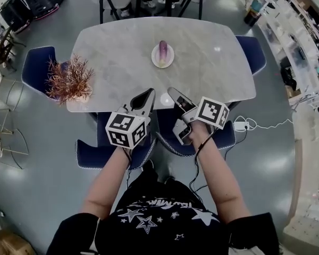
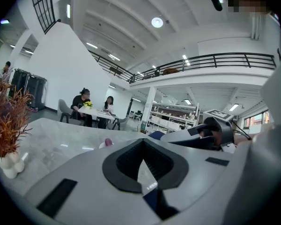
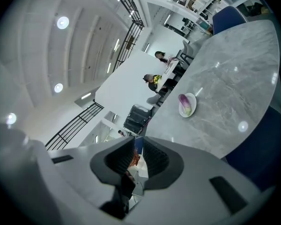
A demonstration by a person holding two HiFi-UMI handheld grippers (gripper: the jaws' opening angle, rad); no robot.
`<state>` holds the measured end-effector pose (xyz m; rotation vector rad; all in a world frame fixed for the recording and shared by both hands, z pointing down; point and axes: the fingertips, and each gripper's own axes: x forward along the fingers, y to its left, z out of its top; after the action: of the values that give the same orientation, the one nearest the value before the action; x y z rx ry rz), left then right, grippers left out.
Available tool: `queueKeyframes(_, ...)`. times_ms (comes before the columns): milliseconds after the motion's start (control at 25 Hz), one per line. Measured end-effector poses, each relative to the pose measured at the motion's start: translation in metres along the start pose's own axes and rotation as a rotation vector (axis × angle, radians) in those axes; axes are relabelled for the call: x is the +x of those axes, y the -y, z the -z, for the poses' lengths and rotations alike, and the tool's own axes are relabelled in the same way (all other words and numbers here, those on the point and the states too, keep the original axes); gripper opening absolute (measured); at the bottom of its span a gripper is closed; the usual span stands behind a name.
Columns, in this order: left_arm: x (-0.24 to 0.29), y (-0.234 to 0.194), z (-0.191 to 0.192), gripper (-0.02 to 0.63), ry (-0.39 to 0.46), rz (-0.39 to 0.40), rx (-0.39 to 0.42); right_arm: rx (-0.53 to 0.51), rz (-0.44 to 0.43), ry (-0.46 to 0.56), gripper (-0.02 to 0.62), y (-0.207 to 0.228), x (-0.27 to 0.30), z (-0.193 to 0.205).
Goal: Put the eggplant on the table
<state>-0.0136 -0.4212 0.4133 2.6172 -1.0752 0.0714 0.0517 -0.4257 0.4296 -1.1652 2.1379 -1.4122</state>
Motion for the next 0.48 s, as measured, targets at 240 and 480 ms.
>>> queueKeyframes(240, -0.010, 0.022, 0.013, 0.007, 0.009, -0.060, -0.003, -0.101, -0.013, -0.032, 0.060, 0.001, -0.032, 0.014)
queueKeyframes(480, -0.034, 0.089, 0.013, 0.007, 0.019, -0.084, 0.035, -0.173, -0.086, -0.060, 0.060, -0.029, -0.094, 0.025)
